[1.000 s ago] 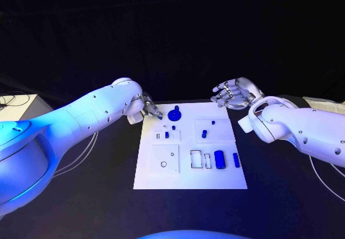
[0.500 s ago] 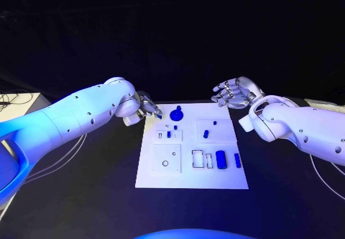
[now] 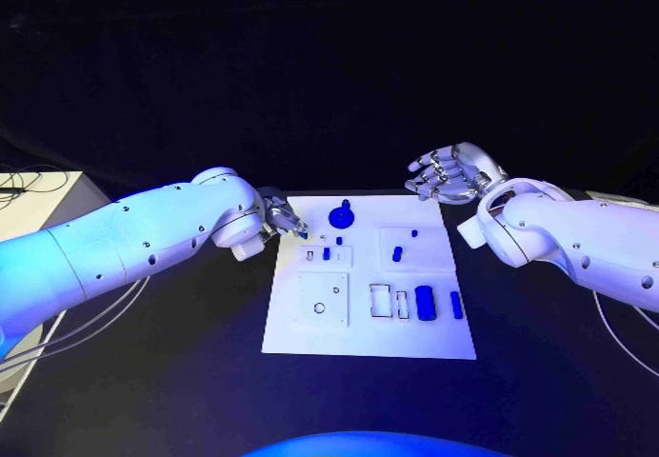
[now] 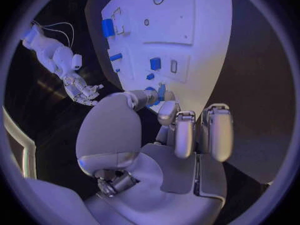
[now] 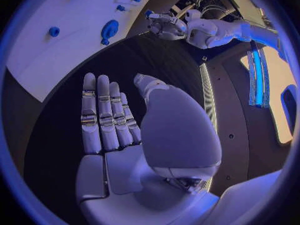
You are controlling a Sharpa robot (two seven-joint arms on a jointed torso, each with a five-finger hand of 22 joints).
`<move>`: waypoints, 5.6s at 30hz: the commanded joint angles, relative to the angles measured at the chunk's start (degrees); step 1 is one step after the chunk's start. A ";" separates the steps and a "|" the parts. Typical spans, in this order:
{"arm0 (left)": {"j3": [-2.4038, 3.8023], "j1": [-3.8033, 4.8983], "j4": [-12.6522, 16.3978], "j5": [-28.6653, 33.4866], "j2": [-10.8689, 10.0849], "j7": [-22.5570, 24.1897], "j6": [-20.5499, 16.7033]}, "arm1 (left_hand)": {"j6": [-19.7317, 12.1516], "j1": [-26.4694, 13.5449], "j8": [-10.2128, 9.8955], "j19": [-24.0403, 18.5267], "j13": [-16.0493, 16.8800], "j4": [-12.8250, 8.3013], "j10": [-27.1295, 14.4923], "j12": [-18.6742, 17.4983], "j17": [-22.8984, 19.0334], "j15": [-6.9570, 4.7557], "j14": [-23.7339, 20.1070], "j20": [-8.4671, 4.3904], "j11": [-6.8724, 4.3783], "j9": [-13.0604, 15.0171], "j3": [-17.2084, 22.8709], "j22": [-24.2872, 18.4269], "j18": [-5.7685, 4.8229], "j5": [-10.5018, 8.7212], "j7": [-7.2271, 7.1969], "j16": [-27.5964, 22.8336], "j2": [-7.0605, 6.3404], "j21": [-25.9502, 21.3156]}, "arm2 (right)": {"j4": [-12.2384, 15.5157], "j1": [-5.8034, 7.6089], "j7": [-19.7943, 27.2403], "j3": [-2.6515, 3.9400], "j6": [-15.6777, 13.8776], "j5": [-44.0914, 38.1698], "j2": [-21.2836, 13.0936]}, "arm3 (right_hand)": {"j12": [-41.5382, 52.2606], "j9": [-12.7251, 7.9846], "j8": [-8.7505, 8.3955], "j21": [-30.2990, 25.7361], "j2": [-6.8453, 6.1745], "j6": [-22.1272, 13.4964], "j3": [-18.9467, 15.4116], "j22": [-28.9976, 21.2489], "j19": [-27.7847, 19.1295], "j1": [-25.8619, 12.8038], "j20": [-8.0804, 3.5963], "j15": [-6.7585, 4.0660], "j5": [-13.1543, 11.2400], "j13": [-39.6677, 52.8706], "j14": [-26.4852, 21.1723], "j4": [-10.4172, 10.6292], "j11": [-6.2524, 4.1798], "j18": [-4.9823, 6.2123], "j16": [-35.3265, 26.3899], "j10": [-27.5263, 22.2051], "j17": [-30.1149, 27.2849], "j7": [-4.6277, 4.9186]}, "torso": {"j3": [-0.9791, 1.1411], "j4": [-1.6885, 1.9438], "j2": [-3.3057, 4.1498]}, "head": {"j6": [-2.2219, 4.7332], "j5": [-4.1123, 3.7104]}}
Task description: Assemble the parts on the task board
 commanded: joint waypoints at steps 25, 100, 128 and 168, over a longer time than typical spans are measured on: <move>-0.52 -5.87 4.95 -12.62 -1.08 4.84 -10.71 | 1.94 -0.53 0.26 0.37 0.32 -10.62 0.95 0.41 15.10 -0.66 5.86 -0.32 -0.17 -0.11 10.37 3.79 -0.33 0.33 -1.32 0.19 -0.30 0.24 | 0.17 -0.24 0.42 0.01 0.83 -1.17 -0.30 | -0.27 -0.06 -0.31 -0.34 -0.17 0.10 -0.16 -0.26 -0.15 -0.48 0.27 0.38 0.44 -0.23 0.00 -0.35 0.20 0.71 -0.50 0.00 -0.12 0.74 | 0.05 0.02 -0.01 | -1.00 -0.22; 0.09 -5.88 2.73 -12.03 0.10 2.87 0.59 | 2.15 -0.38 -0.03 0.41 -0.21 -10.93 0.77 -0.04 15.10 -0.76 5.86 -0.47 -0.24 -0.33 10.99 3.84 -0.35 -0.02 -1.37 0.19 -0.46 0.25 | 0.16 -0.31 0.29 0.01 1.19 -1.30 -0.42 | -0.33 -0.06 -0.34 -0.28 -0.07 0.21 -0.25 -0.69 -0.21 -0.66 0.33 0.40 0.50 -0.59 0.06 -0.38 0.21 0.74 -0.69 0.10 -0.23 0.75 | 0.00 0.05 -0.03 | -2.16 -0.76; -0.17 -5.91 0.91 -9.90 2.31 3.55 -1.29 | 2.31 -2.48 -0.69 0.31 -1.21 -9.00 1.11 -0.90 15.10 -1.05 5.86 -0.63 -0.71 -0.62 7.55 3.67 -0.32 -0.79 -2.19 0.19 -2.26 0.05 | 0.48 -0.33 0.30 0.01 1.21 -1.33 -0.49 | -0.36 -0.06 -0.36 -0.27 -0.06 0.22 -0.29 -0.85 -0.23 -0.71 0.35 0.41 0.51 -0.73 0.07 -0.41 0.21 0.75 -0.77 0.11 -0.27 0.75 | 0.03 0.04 -0.01 | -2.33 -1.12; 0.04 -5.95 1.82 -9.47 0.33 2.65 -2.78 | 0.06 0.86 -1.53 -1.43 -5.36 4.07 -4.62 -2.26 15.10 0.08 5.86 0.13 0.65 -1.58 -32.45 0.68 0.37 -1.86 -0.87 0.19 -0.30 -2.24 | 0.65 -0.50 0.43 0.01 1.43 -1.40 -0.71 | -0.89 -0.19 -0.87 -0.42 0.16 -0.09 -0.64 -3.10 -1.83 -0.90 0.97 1.02 0.73 -2.39 -1.33 -0.94 0.67 0.71 -2.62 -0.47 -1.12 1.13 | -0.08 0.12 -0.01 | -2.11 -1.29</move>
